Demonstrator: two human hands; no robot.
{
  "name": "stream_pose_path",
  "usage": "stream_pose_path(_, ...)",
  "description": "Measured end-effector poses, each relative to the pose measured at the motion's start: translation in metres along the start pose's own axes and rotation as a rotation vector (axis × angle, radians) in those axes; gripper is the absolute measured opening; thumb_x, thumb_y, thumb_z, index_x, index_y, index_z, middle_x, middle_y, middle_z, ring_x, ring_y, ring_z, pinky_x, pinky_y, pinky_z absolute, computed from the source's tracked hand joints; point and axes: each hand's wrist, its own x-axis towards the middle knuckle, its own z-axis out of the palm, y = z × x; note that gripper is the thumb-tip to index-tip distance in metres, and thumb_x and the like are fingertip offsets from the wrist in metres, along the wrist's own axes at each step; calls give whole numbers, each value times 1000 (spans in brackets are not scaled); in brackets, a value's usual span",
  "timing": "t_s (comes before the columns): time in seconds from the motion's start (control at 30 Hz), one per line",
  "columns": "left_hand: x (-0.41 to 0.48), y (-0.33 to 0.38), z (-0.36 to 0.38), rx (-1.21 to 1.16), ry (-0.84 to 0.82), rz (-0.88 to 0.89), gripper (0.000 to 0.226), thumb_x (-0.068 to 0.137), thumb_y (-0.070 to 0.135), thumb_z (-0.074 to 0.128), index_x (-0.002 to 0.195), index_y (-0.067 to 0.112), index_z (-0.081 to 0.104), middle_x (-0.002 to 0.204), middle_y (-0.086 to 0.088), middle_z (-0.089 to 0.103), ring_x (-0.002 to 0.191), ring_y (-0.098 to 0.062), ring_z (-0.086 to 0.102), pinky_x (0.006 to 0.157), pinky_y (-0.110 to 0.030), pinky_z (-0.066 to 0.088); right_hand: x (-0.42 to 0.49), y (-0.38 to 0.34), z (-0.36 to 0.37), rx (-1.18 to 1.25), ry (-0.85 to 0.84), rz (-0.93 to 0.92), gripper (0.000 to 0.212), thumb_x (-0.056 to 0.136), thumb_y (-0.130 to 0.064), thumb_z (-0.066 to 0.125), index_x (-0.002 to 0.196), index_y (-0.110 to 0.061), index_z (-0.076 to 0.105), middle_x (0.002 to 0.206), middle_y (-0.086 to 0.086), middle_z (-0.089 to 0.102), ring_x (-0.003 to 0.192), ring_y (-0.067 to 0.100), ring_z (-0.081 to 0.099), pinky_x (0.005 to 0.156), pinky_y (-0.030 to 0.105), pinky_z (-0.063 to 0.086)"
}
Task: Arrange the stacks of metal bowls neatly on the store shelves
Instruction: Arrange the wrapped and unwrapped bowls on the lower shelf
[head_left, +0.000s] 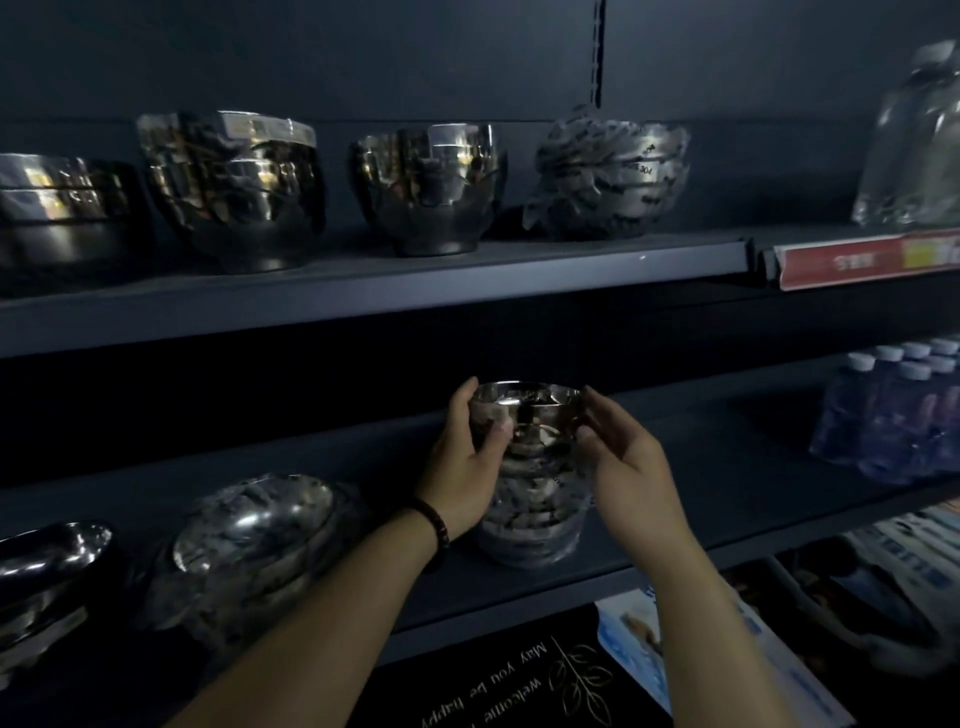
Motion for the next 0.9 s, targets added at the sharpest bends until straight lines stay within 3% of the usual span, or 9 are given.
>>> stream_pose_path(0.1,-1,-6,7,8,74,-34,55,107,47,44,158,37,28,139,10,55,125,-12,55,103,-31,44,0,9,0,14,8,10,40,110,-17,55,145,-35,60,127,-21,70,122,-1,64,109,32,52)
stream_pose_path(0.2,2,-5,9,-22,134,-65,38,107,48,42,143,34,42,123,12,64,107,-6,62,82,-23,47,2,13,0,10,17,10,35,109,-21,56,141,-33,64,127,-18,73,121,1,66,110,37,53)
stream_pose_path(0.3,10,-3,10,-85,178,-90,24,109,43,41,126,29,50,109,11,64,97,-4,60,72,-21,44,4,14,0,-5,4,13,35,110,-21,55,125,-50,66,119,-25,73,116,-3,67,106,36,55)
stream_pose_path(0.4,15,-1,12,-118,182,-117,21,110,41,37,121,26,48,100,11,61,88,-8,58,69,-23,43,4,18,-2,-42,-30,0,37,109,-25,55,121,-59,62,124,-24,71,119,-1,65,107,40,54)
stream_pose_path(0.6,19,-2,20,-55,157,-148,15,111,40,28,115,30,40,97,8,58,74,-12,53,64,-29,45,4,20,-6,-51,-25,-26,36,109,-25,55,124,-58,61,120,-30,71,115,-6,67,106,38,55)
stream_pose_path(0.9,13,6,28,-75,131,-190,30,112,36,24,138,25,34,100,8,52,78,-10,54,63,-26,43,1,21,-8,-2,-46,-23,42,109,-21,55,127,-59,62,130,-24,70,125,1,64,110,41,52)
